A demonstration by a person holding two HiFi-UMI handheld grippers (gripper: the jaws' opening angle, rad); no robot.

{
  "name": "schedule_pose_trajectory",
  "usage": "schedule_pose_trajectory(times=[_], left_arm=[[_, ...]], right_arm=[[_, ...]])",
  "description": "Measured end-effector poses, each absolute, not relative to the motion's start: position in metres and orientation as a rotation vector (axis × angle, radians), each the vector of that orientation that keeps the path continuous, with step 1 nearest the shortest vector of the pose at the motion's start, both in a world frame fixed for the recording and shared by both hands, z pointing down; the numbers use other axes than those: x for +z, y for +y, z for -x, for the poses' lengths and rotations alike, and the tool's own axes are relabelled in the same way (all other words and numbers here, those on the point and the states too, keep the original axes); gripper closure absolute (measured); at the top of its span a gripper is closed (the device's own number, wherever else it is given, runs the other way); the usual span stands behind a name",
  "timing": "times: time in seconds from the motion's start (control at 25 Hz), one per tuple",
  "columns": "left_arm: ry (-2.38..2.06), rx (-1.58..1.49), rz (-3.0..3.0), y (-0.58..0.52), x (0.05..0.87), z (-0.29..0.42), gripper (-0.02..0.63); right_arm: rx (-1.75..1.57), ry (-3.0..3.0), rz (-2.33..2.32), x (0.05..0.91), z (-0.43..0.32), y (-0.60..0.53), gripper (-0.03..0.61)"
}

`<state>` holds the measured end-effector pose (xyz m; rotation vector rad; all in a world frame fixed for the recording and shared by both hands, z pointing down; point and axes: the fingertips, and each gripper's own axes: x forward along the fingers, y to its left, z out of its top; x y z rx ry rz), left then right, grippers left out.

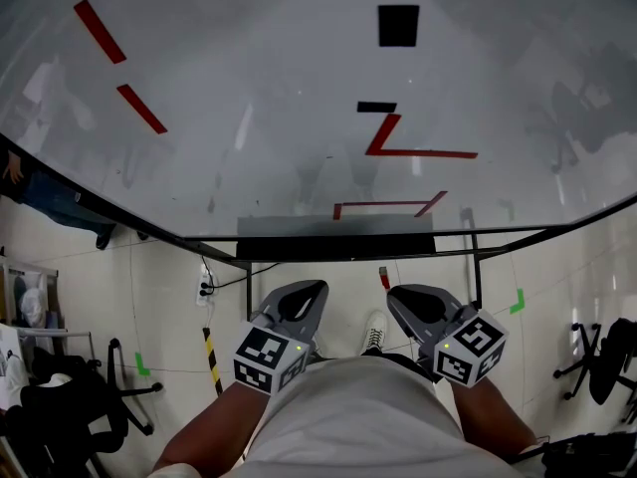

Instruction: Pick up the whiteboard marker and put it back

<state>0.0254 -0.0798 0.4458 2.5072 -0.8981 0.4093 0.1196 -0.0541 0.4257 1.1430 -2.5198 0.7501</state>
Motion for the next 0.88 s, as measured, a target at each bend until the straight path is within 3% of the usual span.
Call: schedule_pose_trajectory(times=[0.88], left_arm=[[-0.881,0.388,-2.465,-0.081,0.452,-0.023,0.597]], right_arm=[[0.764,-2.494,-1.098,0.44,-0.111,-0.052,0.54]])
